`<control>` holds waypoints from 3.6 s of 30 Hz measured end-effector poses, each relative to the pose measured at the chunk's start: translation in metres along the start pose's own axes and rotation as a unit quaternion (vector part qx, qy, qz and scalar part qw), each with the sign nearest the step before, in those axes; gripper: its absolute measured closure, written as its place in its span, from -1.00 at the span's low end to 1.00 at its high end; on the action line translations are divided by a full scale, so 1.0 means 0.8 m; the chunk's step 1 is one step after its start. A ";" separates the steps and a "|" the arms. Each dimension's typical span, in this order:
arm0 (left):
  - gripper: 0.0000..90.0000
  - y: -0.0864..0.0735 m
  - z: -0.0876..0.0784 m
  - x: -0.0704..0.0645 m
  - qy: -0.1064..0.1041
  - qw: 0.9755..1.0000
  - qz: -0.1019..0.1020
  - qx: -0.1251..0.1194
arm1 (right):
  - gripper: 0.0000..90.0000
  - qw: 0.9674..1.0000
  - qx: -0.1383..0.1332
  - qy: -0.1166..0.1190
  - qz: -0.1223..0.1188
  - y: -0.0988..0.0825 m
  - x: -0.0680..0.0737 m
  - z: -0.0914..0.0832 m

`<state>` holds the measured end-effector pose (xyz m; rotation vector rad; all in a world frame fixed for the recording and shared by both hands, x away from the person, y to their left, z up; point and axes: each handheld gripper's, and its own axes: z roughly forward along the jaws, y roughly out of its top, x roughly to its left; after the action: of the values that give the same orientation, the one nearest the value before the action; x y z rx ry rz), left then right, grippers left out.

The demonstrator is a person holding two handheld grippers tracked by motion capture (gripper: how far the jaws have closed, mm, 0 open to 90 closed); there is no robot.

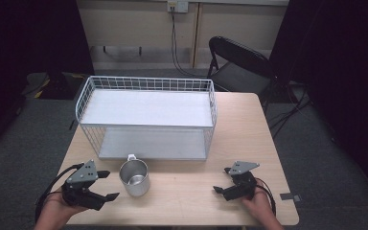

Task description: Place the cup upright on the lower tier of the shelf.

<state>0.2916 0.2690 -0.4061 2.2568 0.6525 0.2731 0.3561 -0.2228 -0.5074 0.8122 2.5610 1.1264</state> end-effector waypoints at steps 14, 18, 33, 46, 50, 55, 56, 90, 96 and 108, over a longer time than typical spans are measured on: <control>-0.54 0.017 0.001 -0.005 -0.004 1.000 0.011 -0.008 | -0.71 1.000 0.000 0.000 0.000 0.000 0.000 0.000; -0.54 0.023 0.005 -0.006 -0.006 1.000 0.011 -0.012 | -0.71 1.000 0.000 0.000 0.000 0.000 0.000 0.000; -0.47 0.047 0.033 -0.016 -0.014 1.000 0.013 -0.008 | -0.71 1.000 0.000 0.000 0.000 0.000 0.000 0.000; -0.30 0.049 0.056 -0.022 -0.022 0.999 0.023 0.005 | -0.71 1.000 0.000 0.000 0.000 0.000 0.000 0.000; -0.15 0.048 0.060 -0.020 -0.020 0.999 0.026 0.010 | -0.71 1.000 0.000 0.001 0.000 0.000 0.000 0.000; -0.06 0.045 0.063 -0.020 -0.021 0.999 0.023 0.014 | -0.71 1.000 0.000 0.001 0.000 0.000 0.000 0.000; -0.05 0.044 0.063 -0.019 -0.021 0.999 0.025 0.016 | -0.71 1.000 0.000 0.001 0.000 0.000 0.000 0.000; 0.83 0.045 0.076 -0.025 -0.029 0.997 0.060 0.038 | -0.71 1.000 0.000 0.001 0.000 0.000 0.000 0.000; 0.83 0.044 0.076 -0.025 -0.017 0.997 0.064 0.036 | -0.71 1.000 0.000 0.002 0.000 0.000 0.000 0.000; 0.84 0.049 0.073 -0.022 0.007 0.998 0.060 0.026 | -0.71 1.000 0.000 0.002 -0.001 0.000 -0.001 0.000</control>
<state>0.3134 0.2009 -0.4176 2.3501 0.5380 0.3334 0.3563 -0.2232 -0.5073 0.8089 2.5639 1.1288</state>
